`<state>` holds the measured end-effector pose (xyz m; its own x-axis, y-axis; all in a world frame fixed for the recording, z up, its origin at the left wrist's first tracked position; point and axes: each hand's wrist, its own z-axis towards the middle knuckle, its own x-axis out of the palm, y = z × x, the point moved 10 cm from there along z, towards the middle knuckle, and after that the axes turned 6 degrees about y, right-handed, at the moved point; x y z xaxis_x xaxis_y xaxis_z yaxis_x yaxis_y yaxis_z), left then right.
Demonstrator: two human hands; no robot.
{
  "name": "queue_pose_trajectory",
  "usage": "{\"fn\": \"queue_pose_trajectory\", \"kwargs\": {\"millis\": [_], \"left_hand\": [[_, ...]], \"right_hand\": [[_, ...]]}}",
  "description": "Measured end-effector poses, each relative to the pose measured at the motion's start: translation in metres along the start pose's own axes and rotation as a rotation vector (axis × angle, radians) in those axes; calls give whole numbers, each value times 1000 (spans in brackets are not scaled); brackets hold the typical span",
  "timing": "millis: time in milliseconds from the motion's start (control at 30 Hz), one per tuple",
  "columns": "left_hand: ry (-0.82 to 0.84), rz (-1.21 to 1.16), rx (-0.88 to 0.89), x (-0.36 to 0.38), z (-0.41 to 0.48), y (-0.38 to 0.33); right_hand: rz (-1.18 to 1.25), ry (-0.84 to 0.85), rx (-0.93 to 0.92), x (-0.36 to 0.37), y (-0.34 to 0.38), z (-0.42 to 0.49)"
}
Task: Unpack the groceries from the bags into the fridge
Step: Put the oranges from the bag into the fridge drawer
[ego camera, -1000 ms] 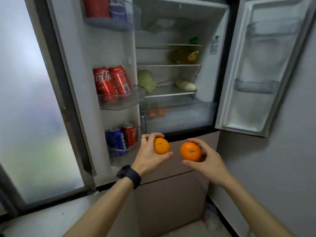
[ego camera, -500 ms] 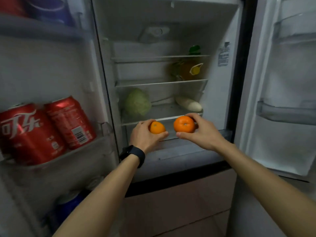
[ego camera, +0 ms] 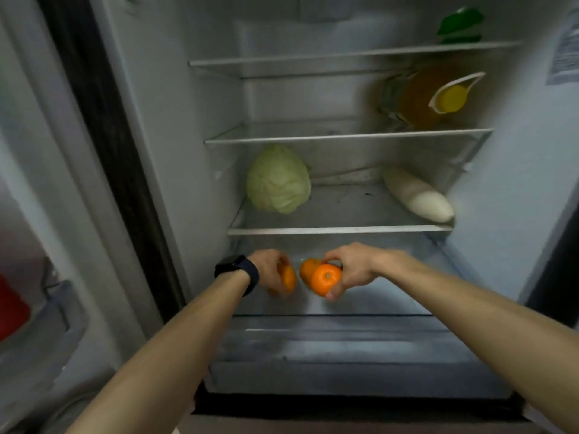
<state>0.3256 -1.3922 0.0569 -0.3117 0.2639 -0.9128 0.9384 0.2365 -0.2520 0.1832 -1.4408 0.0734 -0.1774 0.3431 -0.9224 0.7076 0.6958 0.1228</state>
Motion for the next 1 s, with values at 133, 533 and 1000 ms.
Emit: {"fn": "queue_pose_trajectory", "kwargs": {"millis": [133,533,1000], "left_hand": [[82,94,-14,18,22,7],[145,157,-87,48,37,26],[-27,198,-70,-3,-7,1]], "right_hand": [[-67,104,-75,25,11,39],[-18,204,-23,66,-1,67],[37,101,-4,8,1,20]]}}
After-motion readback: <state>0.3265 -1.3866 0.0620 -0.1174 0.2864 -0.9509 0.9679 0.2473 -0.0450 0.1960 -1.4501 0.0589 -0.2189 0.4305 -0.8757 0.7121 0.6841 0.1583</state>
